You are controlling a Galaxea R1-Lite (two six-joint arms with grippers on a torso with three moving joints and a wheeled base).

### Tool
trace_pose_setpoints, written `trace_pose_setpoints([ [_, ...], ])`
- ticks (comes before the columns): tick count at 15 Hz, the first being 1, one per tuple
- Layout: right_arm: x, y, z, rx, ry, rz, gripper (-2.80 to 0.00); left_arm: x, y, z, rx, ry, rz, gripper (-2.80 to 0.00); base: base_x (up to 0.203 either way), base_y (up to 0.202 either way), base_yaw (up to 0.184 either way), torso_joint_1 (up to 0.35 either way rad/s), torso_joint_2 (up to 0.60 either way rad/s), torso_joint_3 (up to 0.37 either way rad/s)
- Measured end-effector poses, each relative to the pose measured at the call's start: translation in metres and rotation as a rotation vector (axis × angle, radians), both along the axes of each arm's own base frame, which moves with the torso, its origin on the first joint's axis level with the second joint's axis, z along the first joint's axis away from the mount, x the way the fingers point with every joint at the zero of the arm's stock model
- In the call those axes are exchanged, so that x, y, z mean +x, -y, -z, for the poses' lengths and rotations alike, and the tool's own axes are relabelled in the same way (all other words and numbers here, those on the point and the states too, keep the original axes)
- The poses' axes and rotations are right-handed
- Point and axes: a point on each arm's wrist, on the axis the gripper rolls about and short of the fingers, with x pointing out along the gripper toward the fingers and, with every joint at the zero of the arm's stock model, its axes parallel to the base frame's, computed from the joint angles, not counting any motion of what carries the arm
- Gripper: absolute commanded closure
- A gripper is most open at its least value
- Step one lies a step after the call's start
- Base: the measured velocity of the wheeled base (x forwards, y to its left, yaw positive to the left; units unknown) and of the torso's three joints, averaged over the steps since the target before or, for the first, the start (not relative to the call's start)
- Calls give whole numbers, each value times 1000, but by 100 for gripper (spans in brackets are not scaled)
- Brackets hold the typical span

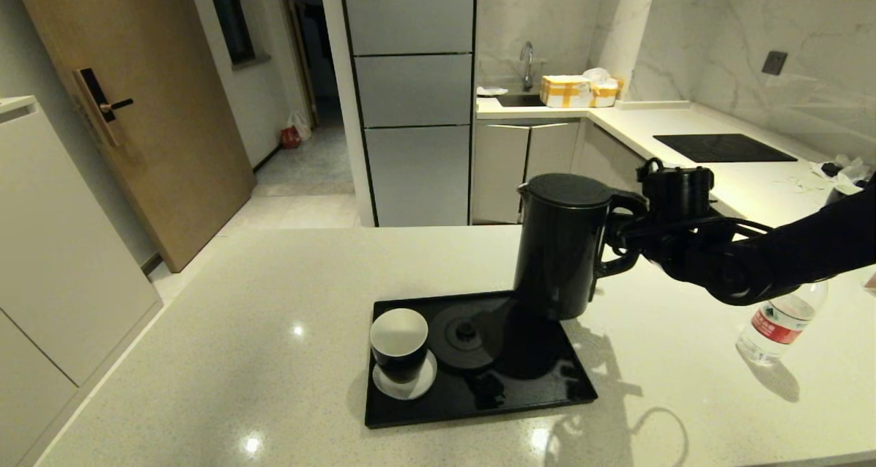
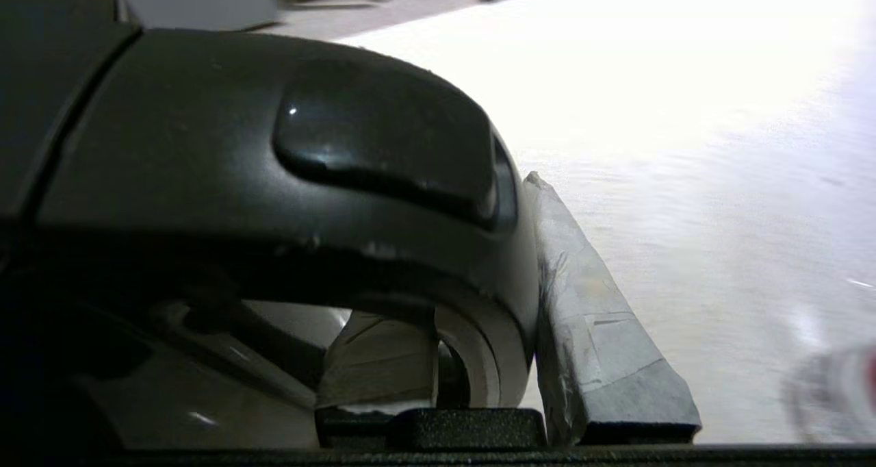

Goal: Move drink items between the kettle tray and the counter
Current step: Place it on the right

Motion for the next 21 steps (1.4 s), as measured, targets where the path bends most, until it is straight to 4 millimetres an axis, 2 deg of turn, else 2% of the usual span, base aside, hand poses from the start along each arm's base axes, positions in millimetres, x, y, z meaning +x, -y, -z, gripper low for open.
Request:
trace_pose_setpoints([
  [4,9,47,16,-12,-15,127,0,0,0,0,0,0,0,0,0,0,0,0,0,0],
  [8,-1,75,29,-33,-30,176,0,0,0,0,0,0,0,0,0,0,0,0,0,0],
  [14,-26,80,41,-27,-98,139,0,0,0,0,-1,0,0,0,0,0,0,0,0,0],
  [21,-32,79,38,-26,-99,136,0,0,0,0,0,0,0,0,0,0,0,0,0,0],
])
